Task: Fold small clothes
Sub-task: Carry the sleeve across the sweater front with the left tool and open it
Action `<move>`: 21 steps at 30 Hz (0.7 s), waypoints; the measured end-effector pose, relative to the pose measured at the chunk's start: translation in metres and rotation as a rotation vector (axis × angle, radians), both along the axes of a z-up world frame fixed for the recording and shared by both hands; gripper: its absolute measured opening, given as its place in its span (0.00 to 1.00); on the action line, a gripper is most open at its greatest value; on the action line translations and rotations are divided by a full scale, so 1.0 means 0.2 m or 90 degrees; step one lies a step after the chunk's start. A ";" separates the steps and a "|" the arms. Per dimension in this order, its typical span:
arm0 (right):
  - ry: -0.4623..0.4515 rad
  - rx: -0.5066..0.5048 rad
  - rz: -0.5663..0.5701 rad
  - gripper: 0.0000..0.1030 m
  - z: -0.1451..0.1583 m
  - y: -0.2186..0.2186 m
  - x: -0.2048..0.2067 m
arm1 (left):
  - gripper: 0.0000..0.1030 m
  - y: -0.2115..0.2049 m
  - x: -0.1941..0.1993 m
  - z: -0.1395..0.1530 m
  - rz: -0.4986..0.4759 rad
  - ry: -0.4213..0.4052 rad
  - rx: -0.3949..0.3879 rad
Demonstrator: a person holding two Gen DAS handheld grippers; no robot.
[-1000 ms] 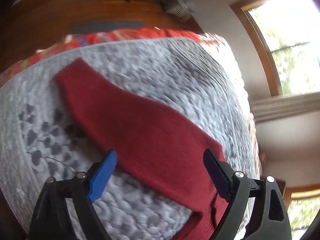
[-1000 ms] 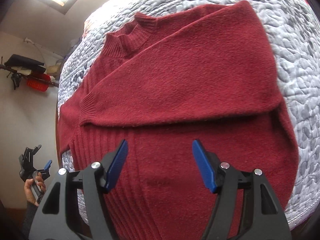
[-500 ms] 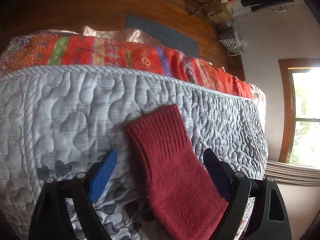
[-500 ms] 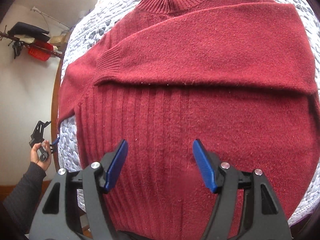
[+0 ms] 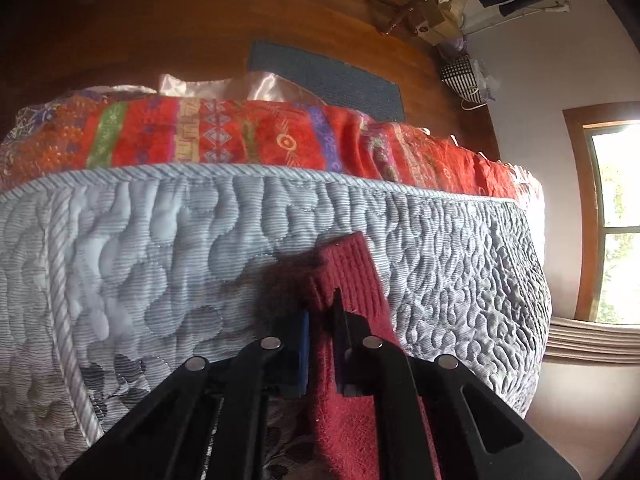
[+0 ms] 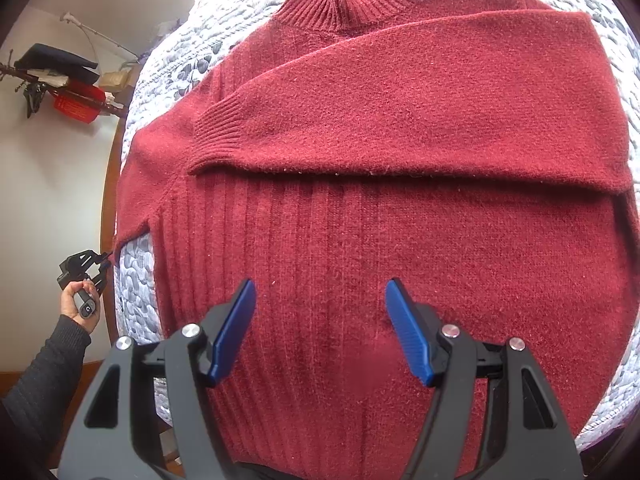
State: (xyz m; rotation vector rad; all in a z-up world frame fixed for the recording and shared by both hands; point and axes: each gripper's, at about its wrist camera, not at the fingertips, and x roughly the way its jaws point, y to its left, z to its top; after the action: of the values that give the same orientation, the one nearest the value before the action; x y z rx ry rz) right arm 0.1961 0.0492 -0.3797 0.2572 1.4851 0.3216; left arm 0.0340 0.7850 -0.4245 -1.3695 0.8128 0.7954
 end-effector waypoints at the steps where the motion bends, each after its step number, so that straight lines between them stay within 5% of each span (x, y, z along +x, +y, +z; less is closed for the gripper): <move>1: -0.002 0.001 -0.002 0.65 0.01 -0.01 0.00 | 0.08 -0.01 0.01 0.05 -0.004 -0.010 0.012; 6: -0.014 0.011 -0.022 0.65 0.07 -0.08 -0.03 | 0.08 -0.17 0.18 0.51 -0.097 -0.106 0.118; 14: -0.032 0.048 -0.077 0.69 0.17 -0.23 -0.05 | 0.08 -0.76 0.54 1.27 -0.279 -0.254 0.259; 17: -0.024 0.069 -0.103 0.69 0.20 -0.31 -0.04 | 0.08 -1.08 0.69 1.39 -0.362 -0.266 0.302; 21: -0.043 0.080 -0.125 0.71 0.25 -0.40 -0.04 | 0.08 -1.53 0.89 1.34 -0.483 -0.259 0.306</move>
State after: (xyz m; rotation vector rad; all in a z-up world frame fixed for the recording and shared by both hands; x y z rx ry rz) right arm 0.1872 -0.0316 -0.3292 0.4841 1.3621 0.2627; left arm 0.2129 0.4783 -0.1560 -0.6656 0.6806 0.0873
